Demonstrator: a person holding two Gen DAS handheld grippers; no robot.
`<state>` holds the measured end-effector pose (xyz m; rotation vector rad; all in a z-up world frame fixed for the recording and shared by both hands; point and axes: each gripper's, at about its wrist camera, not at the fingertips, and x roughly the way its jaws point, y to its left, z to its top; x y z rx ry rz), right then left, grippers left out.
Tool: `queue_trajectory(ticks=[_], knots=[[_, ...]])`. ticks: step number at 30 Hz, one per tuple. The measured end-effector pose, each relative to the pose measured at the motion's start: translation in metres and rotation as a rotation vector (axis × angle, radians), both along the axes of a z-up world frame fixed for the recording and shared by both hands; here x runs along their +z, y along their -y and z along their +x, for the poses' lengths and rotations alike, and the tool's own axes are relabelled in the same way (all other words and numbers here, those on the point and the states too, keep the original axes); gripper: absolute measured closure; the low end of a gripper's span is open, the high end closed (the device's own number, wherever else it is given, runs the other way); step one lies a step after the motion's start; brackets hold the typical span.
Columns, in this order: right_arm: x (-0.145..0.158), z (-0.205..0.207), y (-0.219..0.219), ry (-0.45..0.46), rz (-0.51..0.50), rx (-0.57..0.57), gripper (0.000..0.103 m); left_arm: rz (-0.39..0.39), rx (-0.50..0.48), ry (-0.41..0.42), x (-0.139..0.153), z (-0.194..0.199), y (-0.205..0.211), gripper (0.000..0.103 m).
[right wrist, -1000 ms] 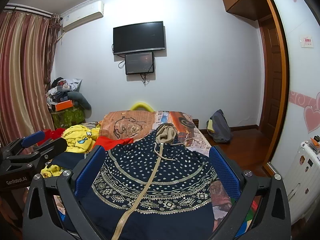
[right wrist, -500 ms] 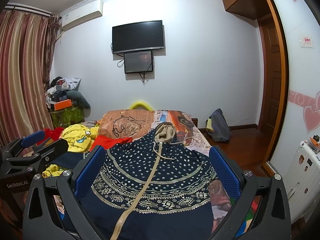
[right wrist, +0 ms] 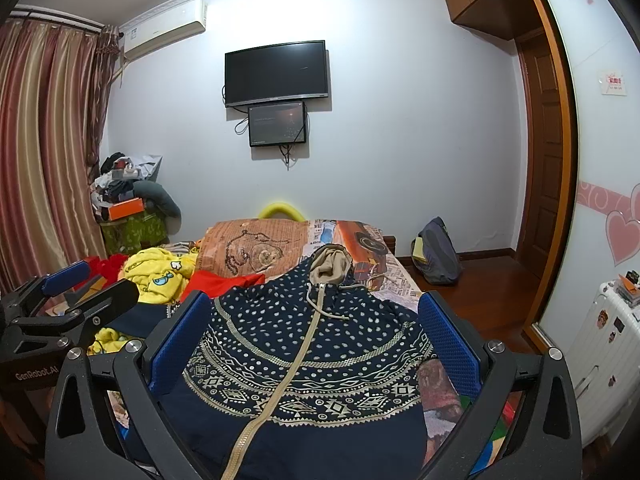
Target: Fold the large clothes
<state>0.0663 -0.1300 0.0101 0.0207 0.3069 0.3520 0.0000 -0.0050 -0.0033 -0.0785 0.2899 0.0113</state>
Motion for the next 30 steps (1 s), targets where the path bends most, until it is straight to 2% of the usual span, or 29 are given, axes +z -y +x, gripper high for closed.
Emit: queue_trajectory(ticks=[21, 30], knots=[[-0.004, 0.007, -0.003, -0.019, -0.008, -0.006, 0.0, -0.001, 0.003, -0.014, -0.003, 0.008, -0.001, 0.0], [-0.008, 0.023, -0.011, -0.05, -0.015, 0.002, 0.0, -0.017, 0.041, -0.038, -0.01, 0.023, -0.016, 0.0]])
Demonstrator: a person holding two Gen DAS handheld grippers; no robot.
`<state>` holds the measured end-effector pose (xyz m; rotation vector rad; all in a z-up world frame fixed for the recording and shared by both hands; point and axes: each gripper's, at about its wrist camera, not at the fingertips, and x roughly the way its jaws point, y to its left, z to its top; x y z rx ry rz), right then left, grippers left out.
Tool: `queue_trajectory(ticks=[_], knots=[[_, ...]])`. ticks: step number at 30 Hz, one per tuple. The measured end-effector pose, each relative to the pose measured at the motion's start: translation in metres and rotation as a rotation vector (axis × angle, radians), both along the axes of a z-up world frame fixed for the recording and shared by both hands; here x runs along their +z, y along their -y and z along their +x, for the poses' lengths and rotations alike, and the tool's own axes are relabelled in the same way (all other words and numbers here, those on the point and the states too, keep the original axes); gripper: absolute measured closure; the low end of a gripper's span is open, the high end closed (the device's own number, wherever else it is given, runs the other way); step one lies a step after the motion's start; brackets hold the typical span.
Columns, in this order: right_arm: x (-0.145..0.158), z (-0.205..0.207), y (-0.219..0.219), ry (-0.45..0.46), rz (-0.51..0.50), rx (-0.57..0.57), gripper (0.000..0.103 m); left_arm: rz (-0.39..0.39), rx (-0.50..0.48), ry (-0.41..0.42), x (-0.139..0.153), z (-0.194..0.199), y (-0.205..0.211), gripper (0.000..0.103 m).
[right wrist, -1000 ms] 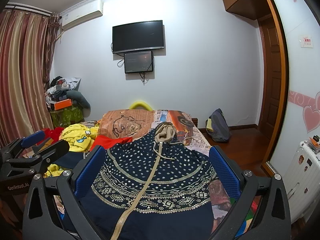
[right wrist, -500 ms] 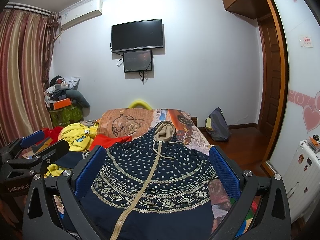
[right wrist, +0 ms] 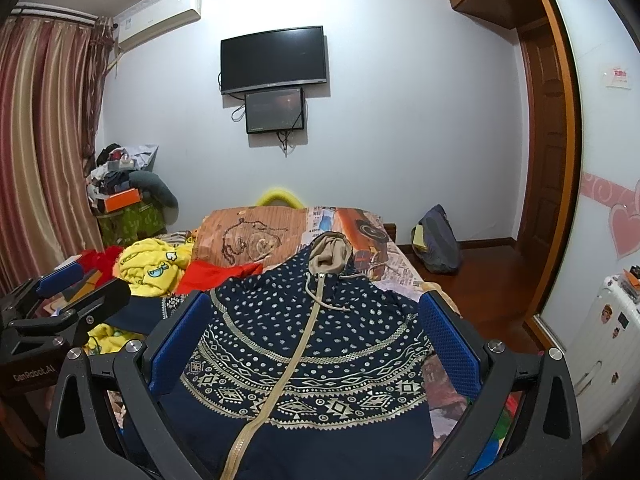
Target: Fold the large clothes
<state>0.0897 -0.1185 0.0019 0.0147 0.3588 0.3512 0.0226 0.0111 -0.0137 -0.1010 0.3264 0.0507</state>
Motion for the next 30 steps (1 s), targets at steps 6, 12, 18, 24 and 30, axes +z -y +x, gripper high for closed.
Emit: queue_trajectory(ticks=[6, 12, 18, 24, 30], knots=[[-0.005, 0.02, -0.014, -0.025, -0.018, 0.026, 0.0, -0.013, 0.068, -0.01, -0.008, 0.019, -0.027, 0.0], [-0.016, 0.055, -0.035, -0.049, -0.07, 0.039, 0.0, -0.032, 0.204, -0.027, -0.022, 0.047, -0.08, 0.0], [-0.033, 0.096, -0.053, -0.096, -0.099, 0.046, 0.0, -0.073, 0.321, -0.105, -0.049, 0.079, -0.153, 0.0], [-0.055, 0.139, -0.071, -0.163, -0.135, 0.054, 0.0, -0.162, 0.423, -0.257, -0.098, 0.104, -0.235, 0.0], [-0.087, 0.185, -0.093, -0.268, -0.186, 0.081, 0.0, -0.343, 0.425, -0.41, -0.162, 0.111, -0.302, 0.0]])
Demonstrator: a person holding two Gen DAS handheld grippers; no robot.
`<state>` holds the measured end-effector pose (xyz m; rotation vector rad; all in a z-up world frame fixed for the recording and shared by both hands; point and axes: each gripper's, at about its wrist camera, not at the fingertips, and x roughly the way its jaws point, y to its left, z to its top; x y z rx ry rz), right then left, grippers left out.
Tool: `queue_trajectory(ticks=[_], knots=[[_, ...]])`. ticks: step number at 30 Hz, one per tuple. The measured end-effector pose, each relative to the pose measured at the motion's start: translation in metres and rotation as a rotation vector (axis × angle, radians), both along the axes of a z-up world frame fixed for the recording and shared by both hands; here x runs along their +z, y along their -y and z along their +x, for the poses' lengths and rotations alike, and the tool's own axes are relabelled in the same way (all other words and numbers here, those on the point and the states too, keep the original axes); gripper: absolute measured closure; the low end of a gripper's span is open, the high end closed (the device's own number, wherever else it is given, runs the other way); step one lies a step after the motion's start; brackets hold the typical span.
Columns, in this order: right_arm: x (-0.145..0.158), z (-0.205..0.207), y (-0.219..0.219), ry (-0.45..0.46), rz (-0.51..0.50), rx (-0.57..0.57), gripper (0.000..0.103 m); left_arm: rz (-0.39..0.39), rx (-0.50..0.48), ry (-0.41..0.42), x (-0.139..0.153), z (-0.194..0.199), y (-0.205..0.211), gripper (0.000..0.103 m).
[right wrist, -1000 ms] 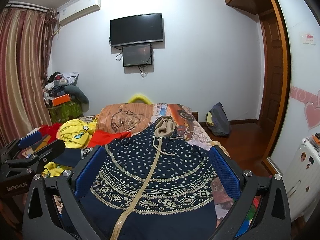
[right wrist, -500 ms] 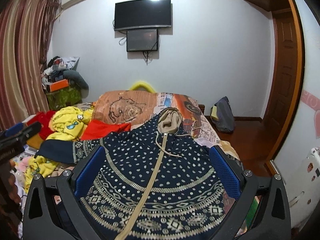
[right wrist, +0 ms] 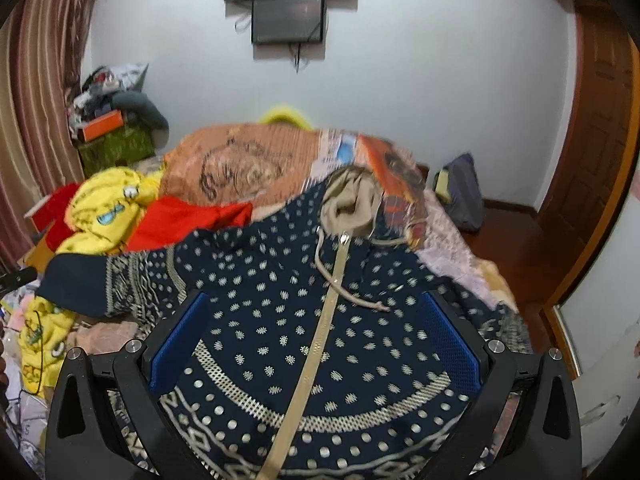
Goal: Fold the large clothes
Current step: 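Grasp the navy jacket's sleeve cuff with the left tool and lift it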
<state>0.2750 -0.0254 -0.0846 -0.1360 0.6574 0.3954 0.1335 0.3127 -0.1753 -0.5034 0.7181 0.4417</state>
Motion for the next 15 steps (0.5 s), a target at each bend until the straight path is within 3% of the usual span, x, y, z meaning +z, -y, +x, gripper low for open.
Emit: queue_trajectory(ticks=[8, 11, 15], knots=[[-0.053, 0.057, -0.022, -0.237, -0.073, 0.046, 0.0, -0.332, 0.015, -0.059, -0.082, 0.004, -0.063, 0.002], [-0.064, 0.065, -0.022, -0.276, -0.07, 0.045, 0.0, -0.427, 0.052, -0.05, -0.104, 0.008, -0.085, 0.015], [-0.073, 0.068, -0.023, -0.301, -0.071, 0.044, 0.0, -0.531, 0.08, 0.02, -0.118, 0.01, -0.109, 0.024]])
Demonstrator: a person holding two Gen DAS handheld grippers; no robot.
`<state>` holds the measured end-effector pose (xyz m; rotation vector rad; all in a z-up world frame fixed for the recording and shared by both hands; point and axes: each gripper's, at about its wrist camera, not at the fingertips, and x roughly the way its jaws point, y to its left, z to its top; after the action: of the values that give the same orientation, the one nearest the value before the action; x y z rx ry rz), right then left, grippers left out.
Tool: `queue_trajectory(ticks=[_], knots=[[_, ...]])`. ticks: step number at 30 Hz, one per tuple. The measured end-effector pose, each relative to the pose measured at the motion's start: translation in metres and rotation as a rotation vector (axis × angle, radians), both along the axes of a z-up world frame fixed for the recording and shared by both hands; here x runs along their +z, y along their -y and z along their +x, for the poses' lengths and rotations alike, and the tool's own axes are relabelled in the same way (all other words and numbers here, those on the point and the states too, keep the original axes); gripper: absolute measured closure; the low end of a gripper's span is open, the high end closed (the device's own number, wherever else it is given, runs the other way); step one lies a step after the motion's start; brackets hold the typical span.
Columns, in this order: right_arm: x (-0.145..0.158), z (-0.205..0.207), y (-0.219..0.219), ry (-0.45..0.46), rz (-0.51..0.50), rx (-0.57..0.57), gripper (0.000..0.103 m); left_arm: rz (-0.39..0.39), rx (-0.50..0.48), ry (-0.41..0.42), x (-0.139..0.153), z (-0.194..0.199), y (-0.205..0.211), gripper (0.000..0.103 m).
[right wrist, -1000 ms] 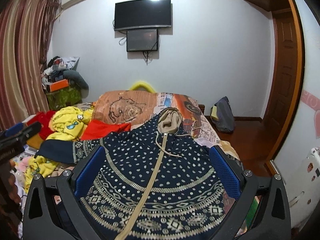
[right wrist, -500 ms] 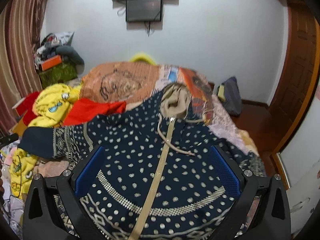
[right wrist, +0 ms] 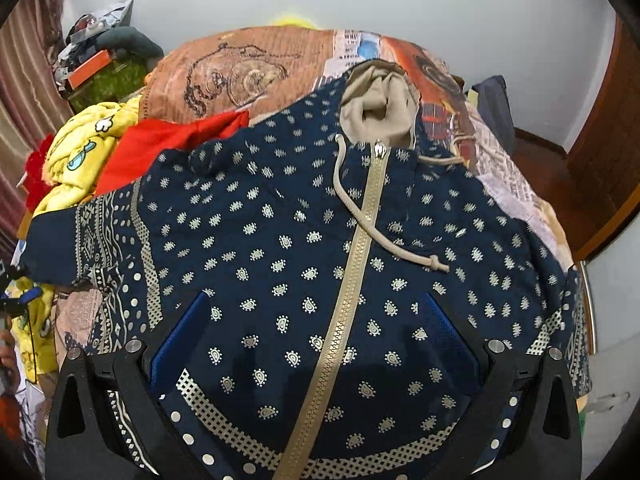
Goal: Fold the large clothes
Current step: 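Grasp the navy jacket's sleeve cuff with the left tool and lift it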
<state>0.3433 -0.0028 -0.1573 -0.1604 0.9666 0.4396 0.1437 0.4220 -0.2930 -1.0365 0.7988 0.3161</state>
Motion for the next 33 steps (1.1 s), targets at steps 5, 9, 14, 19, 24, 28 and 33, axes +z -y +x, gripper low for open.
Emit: queue_trajectory(ticks=[5, 9, 14, 19, 24, 28, 33], knots=[[-0.009, 0.007, -0.001, -0.029, -0.008, 0.0, 0.0, 0.031, 0.051, 0.003, 0.001, 0.006, -0.02, 0.04], [-0.008, 0.008, -0.002, -0.033, -0.007, -0.002, 0.0, 0.084, 0.102, -0.055, 0.001, 0.011, -0.026, 0.053], [-0.001, 0.005, 0.0, -0.026, -0.003, 0.004, 0.0, 0.245, 0.086, -0.163, 0.019, 0.021, -0.013, 0.09], [0.012, 0.001, 0.01, 0.001, 0.007, 0.008, 0.0, 0.454, 0.065, -0.116, 0.084, 0.027, 0.014, 0.097], [0.028, 0.001, 0.026, 0.033, 0.025, 0.0, 0.0, 0.613, 0.009, 0.004, 0.162, 0.049, 0.049, 0.1], [0.04, 0.001, 0.045, 0.058, 0.05, -0.013, 0.0, 0.683, -0.059, 0.109, 0.214, 0.07, 0.087, 0.101], [0.051, 0.0, 0.072, 0.085, 0.069, -0.032, 0.0, 0.735, -0.194, 0.224, 0.26, 0.114, 0.16, 0.101]])
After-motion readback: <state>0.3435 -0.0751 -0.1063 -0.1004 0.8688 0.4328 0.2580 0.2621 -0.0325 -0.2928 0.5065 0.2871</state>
